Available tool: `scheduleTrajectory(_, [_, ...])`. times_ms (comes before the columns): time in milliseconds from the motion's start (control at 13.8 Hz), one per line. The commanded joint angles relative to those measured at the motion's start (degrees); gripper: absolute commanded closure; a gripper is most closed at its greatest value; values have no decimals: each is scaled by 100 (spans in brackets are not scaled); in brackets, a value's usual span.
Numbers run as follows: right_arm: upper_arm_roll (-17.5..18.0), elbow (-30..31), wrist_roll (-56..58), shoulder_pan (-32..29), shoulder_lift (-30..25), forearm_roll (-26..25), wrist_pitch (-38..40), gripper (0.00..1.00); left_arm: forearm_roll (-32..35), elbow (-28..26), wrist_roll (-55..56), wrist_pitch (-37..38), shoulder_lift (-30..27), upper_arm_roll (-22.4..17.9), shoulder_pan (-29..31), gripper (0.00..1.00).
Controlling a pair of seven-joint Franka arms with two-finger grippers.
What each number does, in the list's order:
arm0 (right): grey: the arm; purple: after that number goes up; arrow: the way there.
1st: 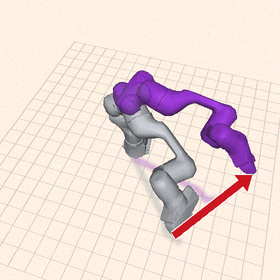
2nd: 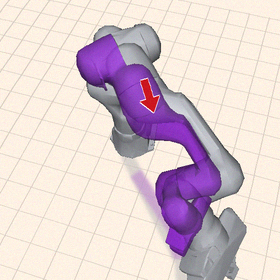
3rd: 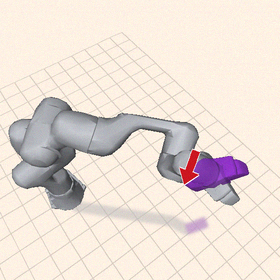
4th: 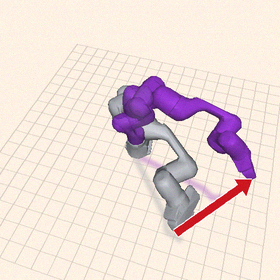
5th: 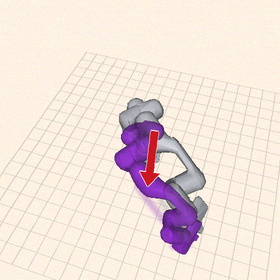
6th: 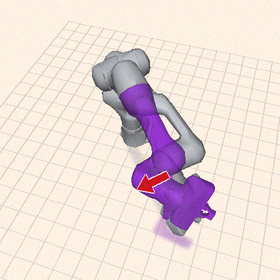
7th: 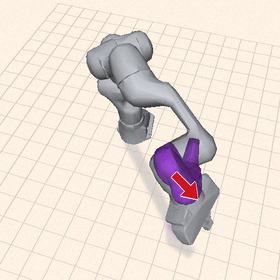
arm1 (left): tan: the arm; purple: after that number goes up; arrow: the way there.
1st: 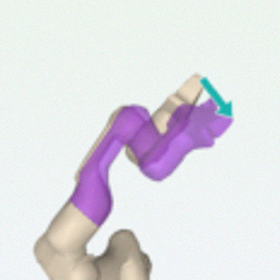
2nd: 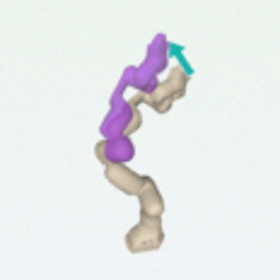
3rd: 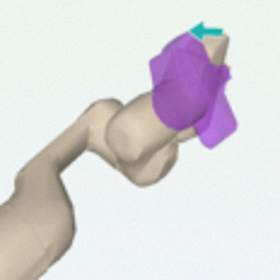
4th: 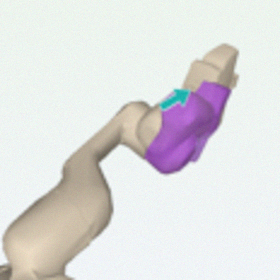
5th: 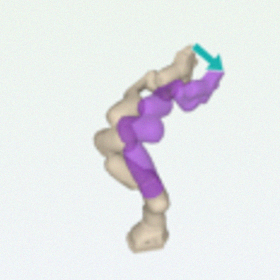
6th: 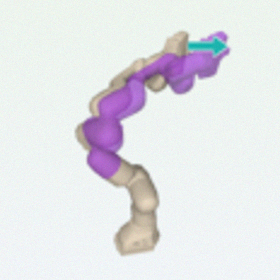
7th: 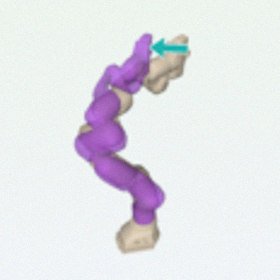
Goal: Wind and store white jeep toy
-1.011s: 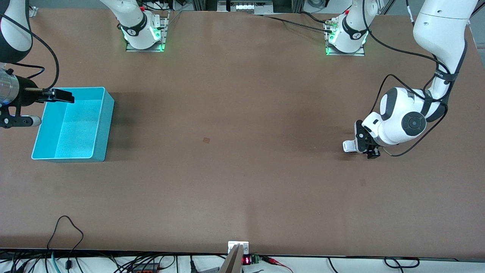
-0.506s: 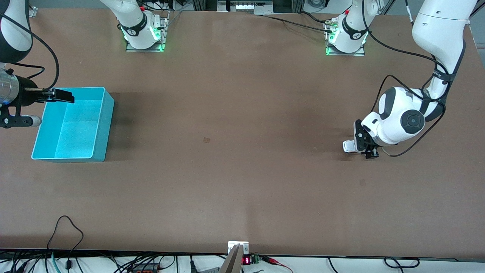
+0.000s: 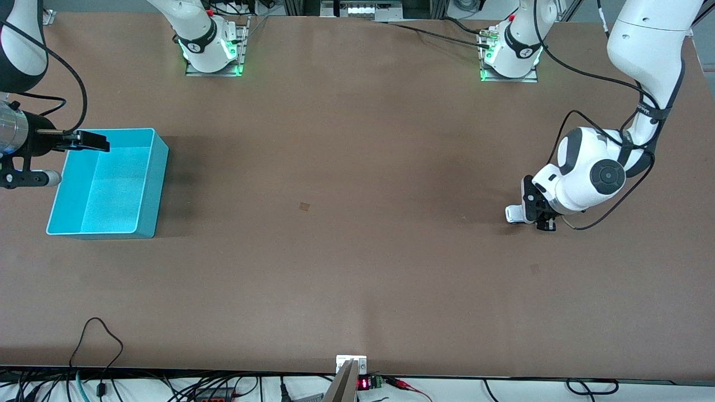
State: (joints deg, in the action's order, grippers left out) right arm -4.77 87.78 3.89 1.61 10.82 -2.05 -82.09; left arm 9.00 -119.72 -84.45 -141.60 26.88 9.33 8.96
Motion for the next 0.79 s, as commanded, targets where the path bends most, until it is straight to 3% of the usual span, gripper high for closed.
scheduleTrajectory(0, [-7, -77, 33, -12, 17, 38, 96, 0, 93, -61, -282, -8, -60, 78, 141, 68])
scheduleTrajectory(722, [-7, -68, 33, -20, 43, 38, 96, 0, 58, -184, 596, 282, -280, 280, 158, 72])
